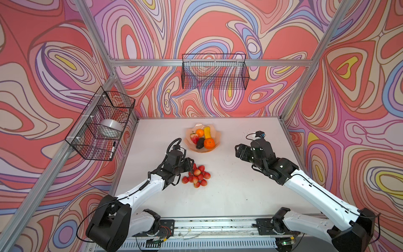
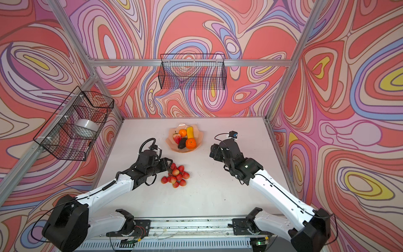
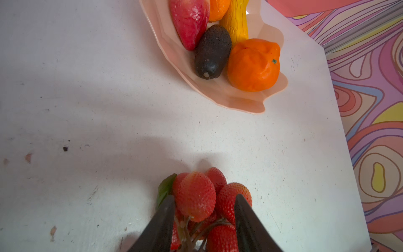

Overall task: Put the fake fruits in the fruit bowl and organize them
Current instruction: 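Grasp the lychee bunch by its stem with the left gripper, then lay the lychee bunch on top of the fruits in the bowl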

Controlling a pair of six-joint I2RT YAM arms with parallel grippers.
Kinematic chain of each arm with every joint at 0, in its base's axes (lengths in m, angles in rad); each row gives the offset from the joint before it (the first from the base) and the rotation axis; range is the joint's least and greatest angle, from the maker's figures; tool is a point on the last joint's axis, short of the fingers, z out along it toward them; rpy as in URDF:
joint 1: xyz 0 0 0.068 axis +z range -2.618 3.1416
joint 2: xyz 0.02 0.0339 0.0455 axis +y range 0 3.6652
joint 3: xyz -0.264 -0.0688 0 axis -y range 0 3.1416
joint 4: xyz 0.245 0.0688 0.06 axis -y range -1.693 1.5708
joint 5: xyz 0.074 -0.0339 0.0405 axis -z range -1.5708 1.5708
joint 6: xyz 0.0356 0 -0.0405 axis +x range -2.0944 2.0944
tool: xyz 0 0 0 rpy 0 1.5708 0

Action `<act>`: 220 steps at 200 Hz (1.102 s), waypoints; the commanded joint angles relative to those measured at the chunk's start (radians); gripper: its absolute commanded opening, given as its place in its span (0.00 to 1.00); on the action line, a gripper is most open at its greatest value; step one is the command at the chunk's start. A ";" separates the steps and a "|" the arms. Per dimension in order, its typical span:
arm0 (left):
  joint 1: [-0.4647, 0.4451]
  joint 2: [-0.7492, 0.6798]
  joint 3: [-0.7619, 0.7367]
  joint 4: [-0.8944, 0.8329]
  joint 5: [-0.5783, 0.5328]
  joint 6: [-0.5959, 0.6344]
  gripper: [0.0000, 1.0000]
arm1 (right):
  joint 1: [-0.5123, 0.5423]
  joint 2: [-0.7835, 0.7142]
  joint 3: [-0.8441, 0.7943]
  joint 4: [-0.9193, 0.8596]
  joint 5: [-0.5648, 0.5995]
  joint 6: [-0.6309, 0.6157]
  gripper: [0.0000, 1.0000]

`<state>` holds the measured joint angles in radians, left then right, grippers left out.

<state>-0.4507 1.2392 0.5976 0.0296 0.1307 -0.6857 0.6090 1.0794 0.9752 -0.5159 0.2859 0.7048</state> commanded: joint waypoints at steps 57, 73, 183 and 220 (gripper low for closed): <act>0.002 -0.073 -0.024 -0.095 -0.017 -0.012 0.05 | -0.003 -0.050 -0.040 -0.037 0.040 0.027 0.90; 0.003 -0.103 0.001 -0.135 -0.029 -0.001 0.00 | -0.005 -0.043 -0.041 -0.038 0.035 0.030 0.90; 0.010 -0.140 0.401 -0.207 0.088 0.102 0.00 | -0.004 -0.113 -0.083 -0.056 0.027 0.040 0.93; 0.045 0.031 0.595 -0.123 0.088 0.159 0.00 | -0.005 -0.177 -0.119 -0.091 0.039 0.065 0.93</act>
<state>-0.4393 1.1755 1.1088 -0.1833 0.1951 -0.5758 0.6090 0.9466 0.8814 -0.5621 0.3111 0.7483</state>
